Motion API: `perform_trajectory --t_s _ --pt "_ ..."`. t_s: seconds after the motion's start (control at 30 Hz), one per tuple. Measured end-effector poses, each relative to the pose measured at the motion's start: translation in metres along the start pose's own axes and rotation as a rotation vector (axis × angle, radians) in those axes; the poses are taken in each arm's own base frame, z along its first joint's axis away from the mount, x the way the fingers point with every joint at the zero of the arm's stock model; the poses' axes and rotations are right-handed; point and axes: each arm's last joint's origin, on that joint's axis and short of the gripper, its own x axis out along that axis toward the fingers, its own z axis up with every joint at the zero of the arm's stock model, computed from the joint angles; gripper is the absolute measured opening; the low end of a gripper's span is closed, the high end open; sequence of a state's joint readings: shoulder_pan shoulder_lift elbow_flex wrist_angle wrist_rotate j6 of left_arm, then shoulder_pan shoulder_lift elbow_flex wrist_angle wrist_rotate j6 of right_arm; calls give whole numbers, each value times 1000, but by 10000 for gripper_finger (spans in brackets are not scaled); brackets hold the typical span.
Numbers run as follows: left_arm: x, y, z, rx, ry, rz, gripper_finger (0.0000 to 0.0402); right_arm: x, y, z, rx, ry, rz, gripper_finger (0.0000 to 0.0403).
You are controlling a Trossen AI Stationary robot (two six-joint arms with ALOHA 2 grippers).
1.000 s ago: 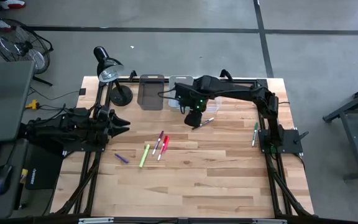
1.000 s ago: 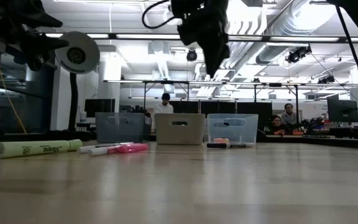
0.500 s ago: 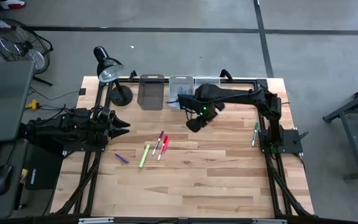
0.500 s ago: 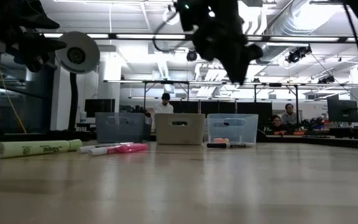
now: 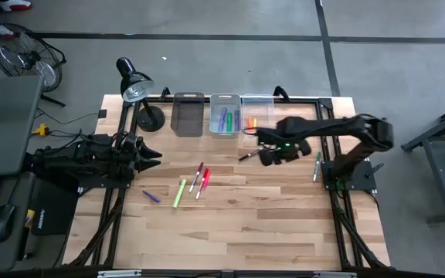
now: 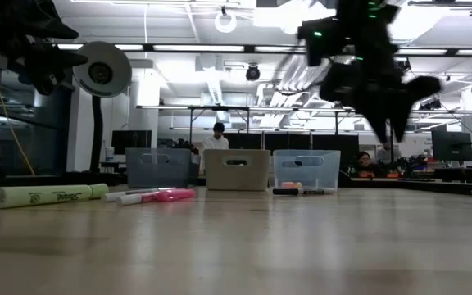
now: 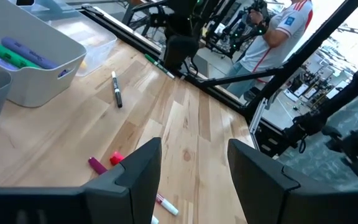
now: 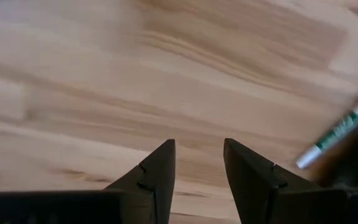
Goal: Pick & Place Markers
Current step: Put the green marker into the black bin
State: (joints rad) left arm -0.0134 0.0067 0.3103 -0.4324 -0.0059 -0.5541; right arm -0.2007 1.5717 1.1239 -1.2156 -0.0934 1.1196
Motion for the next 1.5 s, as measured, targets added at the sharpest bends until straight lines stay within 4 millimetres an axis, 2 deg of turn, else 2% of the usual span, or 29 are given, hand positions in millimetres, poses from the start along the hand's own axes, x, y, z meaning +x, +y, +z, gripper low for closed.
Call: perform_trajectory --t_s 0.27,0.37,0.47,0.67,0.93,1.17,1.33,1.5 --pt "0 1 -2 -1 16 14 183 19 -67 -12 237 -13 -8 126" --pt "0 1 -2 -8 15 15 183 27 -82 -15 296 6 1 126" --pt "0 1 -2 -23 11 21 183 35 -88 -18 320 28 24 126" --pt "0 2 -1 -31 5 31 183 44 -90 -26 323 27 -12 126" --pt "0 2 -1 -31 -3 43 183 46 -88 -32 394 -25 -49 126" --pt "0 3 -2 -30 10 52 183 47 -74 -37 402 -45 64 126" --pt "0 3 -4 -30 40 45 183 48 -67 -49 381 0 82 126" --pt "0 4 -6 -29 60 41 183 50 -56 -70 369 23 124 126"
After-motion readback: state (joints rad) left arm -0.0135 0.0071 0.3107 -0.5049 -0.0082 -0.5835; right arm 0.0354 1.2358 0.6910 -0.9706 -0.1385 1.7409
